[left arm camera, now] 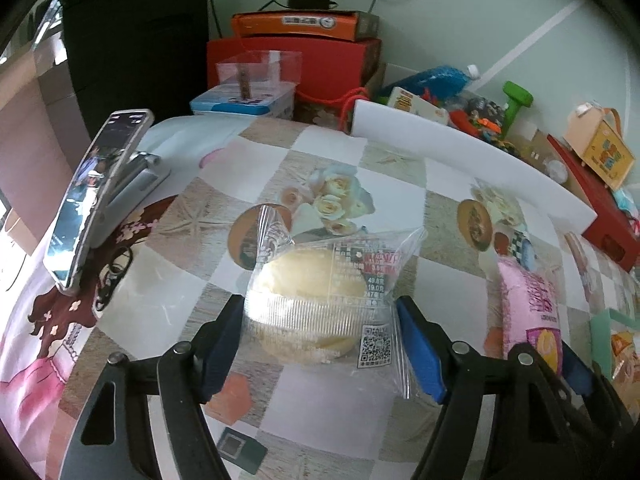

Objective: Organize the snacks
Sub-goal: 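Lift both bags and carry them over the tray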

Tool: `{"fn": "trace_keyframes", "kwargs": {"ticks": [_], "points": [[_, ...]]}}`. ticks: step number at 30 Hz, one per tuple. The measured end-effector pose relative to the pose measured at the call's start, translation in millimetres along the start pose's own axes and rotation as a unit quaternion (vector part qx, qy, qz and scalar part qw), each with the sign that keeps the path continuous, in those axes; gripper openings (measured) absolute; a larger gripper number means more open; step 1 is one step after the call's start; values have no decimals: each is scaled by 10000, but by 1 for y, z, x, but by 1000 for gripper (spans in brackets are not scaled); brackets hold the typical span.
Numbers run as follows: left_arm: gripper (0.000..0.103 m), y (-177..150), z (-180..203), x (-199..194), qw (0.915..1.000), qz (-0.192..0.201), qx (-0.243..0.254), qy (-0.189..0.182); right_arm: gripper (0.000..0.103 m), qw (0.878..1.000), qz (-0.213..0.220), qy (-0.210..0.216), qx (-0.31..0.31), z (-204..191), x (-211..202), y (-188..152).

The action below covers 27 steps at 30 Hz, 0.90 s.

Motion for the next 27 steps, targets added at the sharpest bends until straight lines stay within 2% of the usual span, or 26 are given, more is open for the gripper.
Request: {"fn": "trace_keyframes", "kwargs": {"ticks": [6,15,16,17,23,27], "points": [[76,-2,12,1,9997,-63,212,-68,65,10000,-25,40,-42,-1,1,0],[76,-2,17,7,9992,-93,387,93,64,10000,-96,-7,-26,-1,5,-3],[76,-2,17,7,9992,-88,382,93,59,10000,-93,-6,-31,-2,5,-3],[76,-2,16,7,9993,-76,365,90,56,9999,-96,27,-42,-2,5,-3],[76,3,8,2,9998,66,-81,-152,53,9999,-67,77,-17,-1,4,-3],[76,5,3,-1,9995,166,-252,-131,52,10000,-4,66,-62,-3,1,-1]]}}
Point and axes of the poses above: each gripper's, at about its wrist camera, not at the fingertips, and x roughly the way its jaws point, z to its right, y to its top, the point moved 7 cm from there along x, roughly the way its jaws point, and after that the axes turned 3 degrees about -y, right-handed, at the moved point
